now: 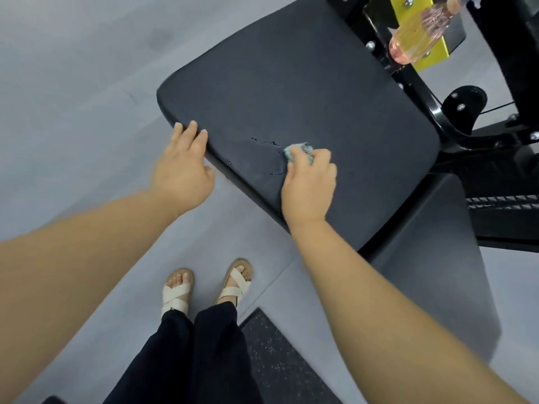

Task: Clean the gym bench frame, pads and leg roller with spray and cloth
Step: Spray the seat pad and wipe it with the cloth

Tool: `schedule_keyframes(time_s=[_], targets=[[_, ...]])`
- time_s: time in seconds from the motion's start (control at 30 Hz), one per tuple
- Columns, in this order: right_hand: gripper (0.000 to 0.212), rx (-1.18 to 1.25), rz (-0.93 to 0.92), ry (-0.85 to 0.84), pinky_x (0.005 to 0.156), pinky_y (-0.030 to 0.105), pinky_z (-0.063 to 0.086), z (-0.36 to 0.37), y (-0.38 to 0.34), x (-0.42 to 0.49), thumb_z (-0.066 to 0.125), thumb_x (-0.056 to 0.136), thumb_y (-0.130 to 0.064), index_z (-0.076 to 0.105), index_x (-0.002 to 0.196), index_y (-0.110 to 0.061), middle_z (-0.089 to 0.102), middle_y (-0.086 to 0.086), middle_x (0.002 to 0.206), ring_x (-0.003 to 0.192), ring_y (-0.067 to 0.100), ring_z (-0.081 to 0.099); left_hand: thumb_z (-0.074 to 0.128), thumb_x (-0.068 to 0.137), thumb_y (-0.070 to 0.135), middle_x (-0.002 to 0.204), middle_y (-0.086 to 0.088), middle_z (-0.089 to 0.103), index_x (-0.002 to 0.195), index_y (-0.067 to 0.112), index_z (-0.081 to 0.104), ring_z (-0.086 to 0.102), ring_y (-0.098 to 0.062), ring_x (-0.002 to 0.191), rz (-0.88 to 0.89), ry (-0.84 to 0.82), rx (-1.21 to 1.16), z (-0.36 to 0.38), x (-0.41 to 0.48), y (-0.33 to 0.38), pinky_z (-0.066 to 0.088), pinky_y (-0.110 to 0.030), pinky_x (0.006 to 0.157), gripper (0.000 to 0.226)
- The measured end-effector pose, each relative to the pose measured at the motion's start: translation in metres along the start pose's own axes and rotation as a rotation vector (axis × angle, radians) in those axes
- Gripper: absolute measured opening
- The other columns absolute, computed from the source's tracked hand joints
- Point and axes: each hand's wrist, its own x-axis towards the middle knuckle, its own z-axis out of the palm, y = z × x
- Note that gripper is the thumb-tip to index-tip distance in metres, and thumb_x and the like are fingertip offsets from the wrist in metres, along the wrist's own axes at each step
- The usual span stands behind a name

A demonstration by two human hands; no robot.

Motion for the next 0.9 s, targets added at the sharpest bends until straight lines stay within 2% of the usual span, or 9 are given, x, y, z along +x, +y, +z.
schedule_keyframes(time_s=[0.1, 0.2, 0.27, 0.37, 0.43, 0.57, 0.7, 0.8, 0.9], targets=[[0.038, 0.014, -0.346, -0.089, 0.052, 0.024, 0.031, 0.005, -0.029, -0.024, 0.080, 0.059, -0.006, 0.072, 0.093, -0.020, 0.058, 0.012, 0.082, 0.057, 0.024, 0.045, 0.037, 0.094, 0.014, 0.159, 0.000, 0.000, 0.150, 0.012, 0.011, -0.007, -0.022, 0.146, 0.041, -0.045, 0.162, 0.000, 0.008, -0.007, 0.008, -0.039, 0.117, 0.061], [0.033, -0.026, -0.638, -0.145, 0.051, 0.029, 0.044, -0.004, -0.002, 0.009, 0.074, 0.067, -0.008, 0.072, 0.096, -0.021, 0.062, 0.014, 0.089, 0.060, 0.030, 0.051, 0.035, 0.094, 0.010, 0.159, 0.002, -0.001, 0.150, 0.015, 0.009, -0.006, -0.021, 0.146, 0.083, -0.104, 0.211, -0.009, 0.014, -0.016, 0.004, -0.039, 0.119, 0.062], [0.026, -0.113, -0.486, -0.093, 0.057, 0.037, 0.050, -0.010, 0.026, 0.044, 0.066, 0.077, -0.012, 0.070, 0.100, -0.022, 0.061, 0.016, 0.101, 0.070, 0.036, 0.054, 0.035, 0.093, 0.007, 0.159, 0.003, -0.001, 0.150, 0.017, 0.008, -0.004, -0.020, 0.146, 0.104, -0.139, 0.204, -0.014, 0.015, -0.020, 0.005, -0.038, 0.119, 0.064], [0.027, -0.131, 0.048, -0.052, 0.076, 0.040, 0.043, -0.009, 0.042, 0.069, 0.049, 0.095, -0.023, 0.061, 0.119, -0.022, 0.048, 0.013, 0.125, 0.097, 0.036, 0.048, 0.036, 0.092, 0.006, 0.159, 0.005, -0.002, 0.150, 0.017, 0.009, -0.003, -0.019, 0.146, 0.107, -0.169, 0.156, -0.018, 0.015, -0.019, 0.006, -0.036, 0.119, 0.066], [0.024, -0.108, 0.125, -0.011, 0.069, 0.035, 0.037, 0.003, 0.014, 0.056, 0.052, 0.092, -0.020, 0.064, 0.113, -0.020, 0.051, 0.014, 0.118, 0.091, 0.035, 0.049, 0.037, 0.092, 0.007, 0.158, 0.007, -0.002, 0.150, 0.018, 0.010, 0.000, -0.018, 0.146, 0.096, -0.182, 0.116, -0.021, 0.015, -0.016, 0.012, -0.036, 0.116, 0.065], [0.028, 0.006, -0.369, -0.079, 0.052, 0.026, 0.030, 0.019, -0.056, 0.002, 0.076, 0.065, -0.007, 0.070, 0.089, -0.020, 0.057, 0.013, 0.082, 0.057, 0.026, 0.047, 0.037, 0.092, 0.005, 0.158, 0.010, 0.000, 0.150, 0.020, 0.013, 0.010, -0.016, 0.144, 0.092, -0.197, 0.053, -0.025, 0.015, -0.021, 0.020, -0.036, 0.112, 0.064], [0.029, 0.001, -0.697, -0.253, 0.053, 0.030, 0.043, 0.007, -0.041, 0.024, 0.073, 0.071, -0.011, 0.071, 0.099, -0.022, 0.062, 0.011, 0.092, 0.065, 0.030, 0.051, 0.035, 0.092, 0.002, 0.157, 0.012, 0.000, 0.149, 0.022, 0.013, 0.008, -0.013, 0.145, 0.129, -0.228, 0.028, -0.029, 0.019, -0.030, 0.018, -0.036, 0.115, 0.065], [0.023, -0.064, -0.287, -0.194, 0.076, 0.043, 0.048, -0.002, -0.004, 0.072, 0.054, 0.091, -0.024, 0.067, 0.110, -0.021, 0.054, 0.013, 0.119, 0.095, 0.036, 0.051, 0.032, 0.092, 0.001, 0.157, 0.015, -0.004, 0.150, 0.025, 0.011, 0.001, -0.011, 0.145, 0.129, -0.248, 0.018, -0.029, 0.020, -0.032, 0.017, -0.034, 0.114, 0.065], [0.027, -0.134, 0.026, -0.069, 0.078, 0.042, 0.041, 0.006, -0.001, 0.079, 0.050, 0.094, -0.022, 0.063, 0.116, -0.019, 0.049, 0.014, 0.123, 0.097, 0.038, 0.047, 0.033, 0.092, 0.001, 0.157, 0.015, -0.004, 0.150, 0.025, 0.011, 0.004, -0.013, 0.146, 0.137, -0.257, -0.006, -0.026, 0.021, -0.035, 0.021, -0.034, 0.113, 0.066]])
